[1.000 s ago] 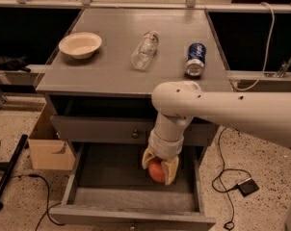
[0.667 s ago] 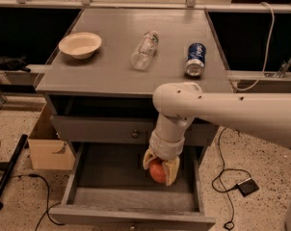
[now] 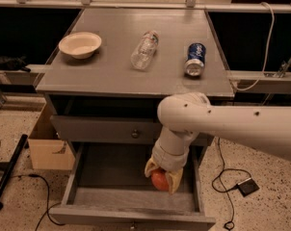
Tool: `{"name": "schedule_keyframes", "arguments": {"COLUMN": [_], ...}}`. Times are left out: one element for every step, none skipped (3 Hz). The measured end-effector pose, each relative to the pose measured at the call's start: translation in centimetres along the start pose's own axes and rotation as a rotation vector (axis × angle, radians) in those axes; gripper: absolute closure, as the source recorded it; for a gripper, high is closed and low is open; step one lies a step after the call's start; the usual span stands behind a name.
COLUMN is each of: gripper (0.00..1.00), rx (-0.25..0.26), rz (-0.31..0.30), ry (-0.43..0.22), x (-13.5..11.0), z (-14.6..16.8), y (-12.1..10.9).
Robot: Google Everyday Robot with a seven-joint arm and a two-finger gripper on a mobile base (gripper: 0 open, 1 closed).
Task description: Place apple into middle drawer
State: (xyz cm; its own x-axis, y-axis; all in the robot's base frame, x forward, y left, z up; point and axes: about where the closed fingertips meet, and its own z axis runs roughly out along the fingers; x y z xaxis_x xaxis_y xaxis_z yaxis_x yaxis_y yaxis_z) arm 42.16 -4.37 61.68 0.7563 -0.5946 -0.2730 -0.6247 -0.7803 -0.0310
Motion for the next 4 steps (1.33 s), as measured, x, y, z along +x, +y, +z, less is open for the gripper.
{"name": "schedule_keyframes", "arguments": {"gripper": [1.0,1.0,1.0,1.0], "rx": [0.052,0.049,0.041,0.023], "rz": [0.0,0.002,0.034,0.053], "ry": [0.071,0.072,0.067,0.042], "x": [-2.4,-2.2,-0.1,0.3], "z": [1.5,1.7,4.9,7.0], "y": [2.9,2.7,0.8,1.4]}}
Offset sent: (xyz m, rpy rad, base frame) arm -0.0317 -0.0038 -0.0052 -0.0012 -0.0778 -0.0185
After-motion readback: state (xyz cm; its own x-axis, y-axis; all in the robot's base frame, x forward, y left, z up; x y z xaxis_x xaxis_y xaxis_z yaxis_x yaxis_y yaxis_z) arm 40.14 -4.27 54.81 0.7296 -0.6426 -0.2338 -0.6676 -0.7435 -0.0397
